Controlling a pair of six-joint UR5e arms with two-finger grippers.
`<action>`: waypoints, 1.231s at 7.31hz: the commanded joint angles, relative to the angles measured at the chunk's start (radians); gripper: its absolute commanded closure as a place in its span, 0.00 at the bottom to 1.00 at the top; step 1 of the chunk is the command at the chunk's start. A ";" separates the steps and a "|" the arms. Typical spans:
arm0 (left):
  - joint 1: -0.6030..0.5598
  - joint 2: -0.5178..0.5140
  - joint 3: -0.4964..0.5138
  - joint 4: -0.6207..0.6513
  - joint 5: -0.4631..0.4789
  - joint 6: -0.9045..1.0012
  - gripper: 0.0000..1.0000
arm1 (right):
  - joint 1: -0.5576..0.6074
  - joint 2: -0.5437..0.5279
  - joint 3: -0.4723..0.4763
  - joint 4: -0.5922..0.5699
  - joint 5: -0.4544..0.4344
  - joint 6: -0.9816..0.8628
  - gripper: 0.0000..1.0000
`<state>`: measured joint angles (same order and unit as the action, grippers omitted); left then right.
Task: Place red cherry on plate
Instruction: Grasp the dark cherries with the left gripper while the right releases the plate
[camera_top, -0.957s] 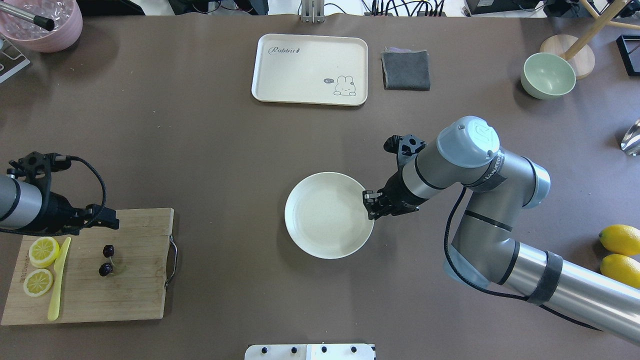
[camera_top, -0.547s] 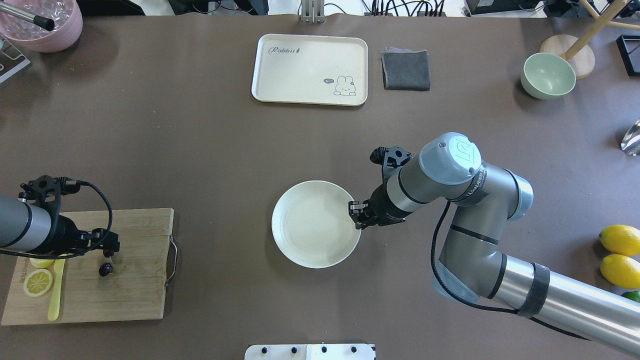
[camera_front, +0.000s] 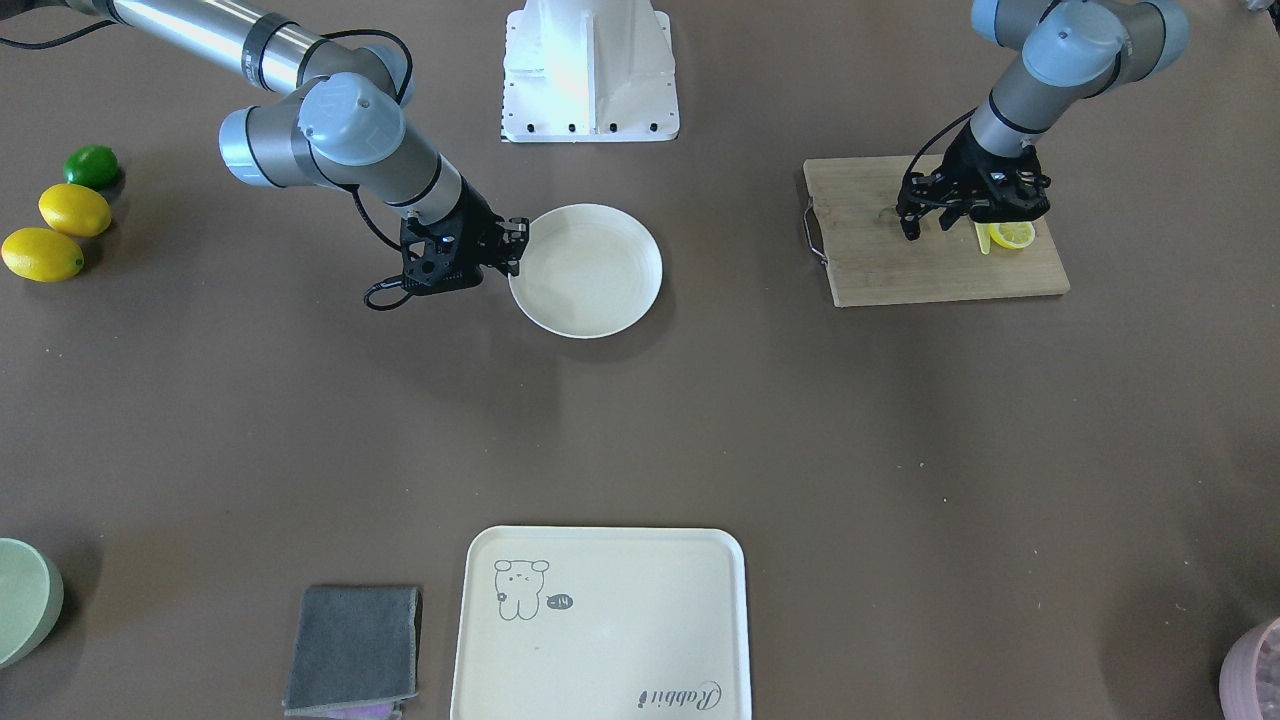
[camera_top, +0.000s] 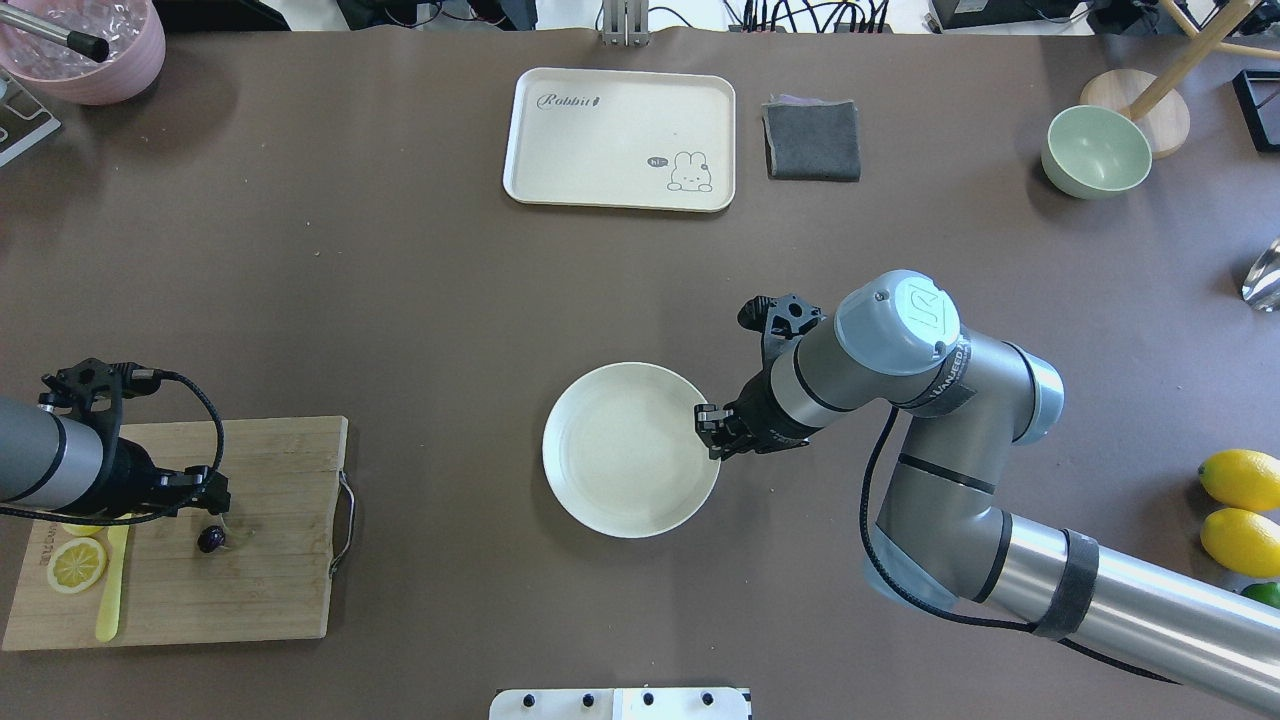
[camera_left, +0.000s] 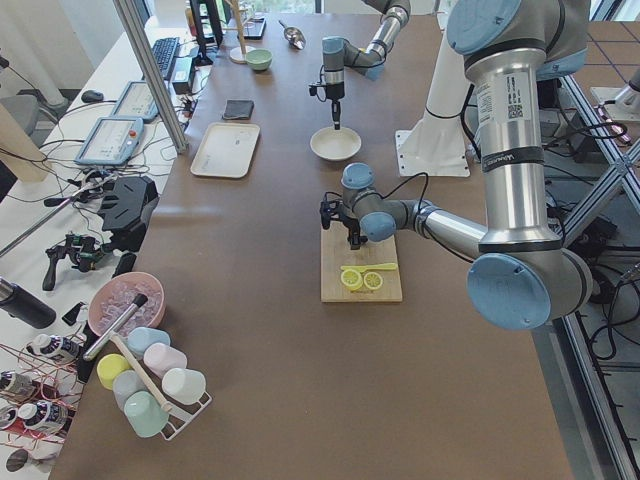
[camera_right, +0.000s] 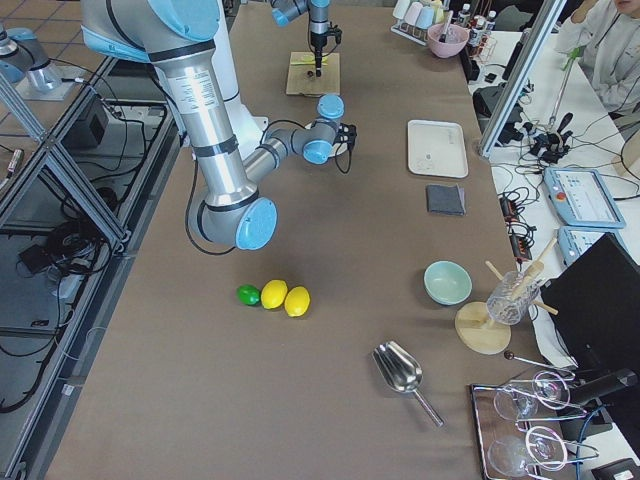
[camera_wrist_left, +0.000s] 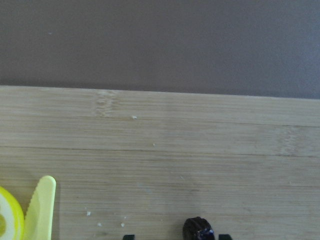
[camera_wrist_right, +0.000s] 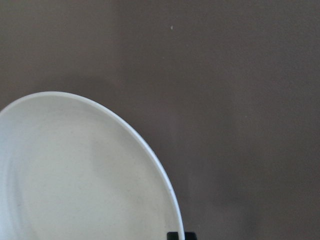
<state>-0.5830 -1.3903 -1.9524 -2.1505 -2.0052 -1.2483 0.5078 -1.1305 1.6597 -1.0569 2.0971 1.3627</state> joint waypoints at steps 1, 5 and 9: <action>0.009 -0.009 0.004 0.000 0.000 0.001 0.38 | 0.000 -0.006 0.000 0.000 -0.002 -0.002 0.76; 0.025 -0.030 0.023 0.000 0.023 0.001 0.68 | 0.003 -0.008 0.017 0.000 -0.031 -0.002 0.01; 0.016 -0.045 -0.002 0.000 0.010 0.007 1.00 | 0.015 -0.015 0.029 0.000 -0.032 -0.002 0.01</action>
<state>-0.5628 -1.4290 -1.9491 -2.1507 -1.9875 -1.2443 0.5180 -1.1415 1.6861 -1.0569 2.0653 1.3612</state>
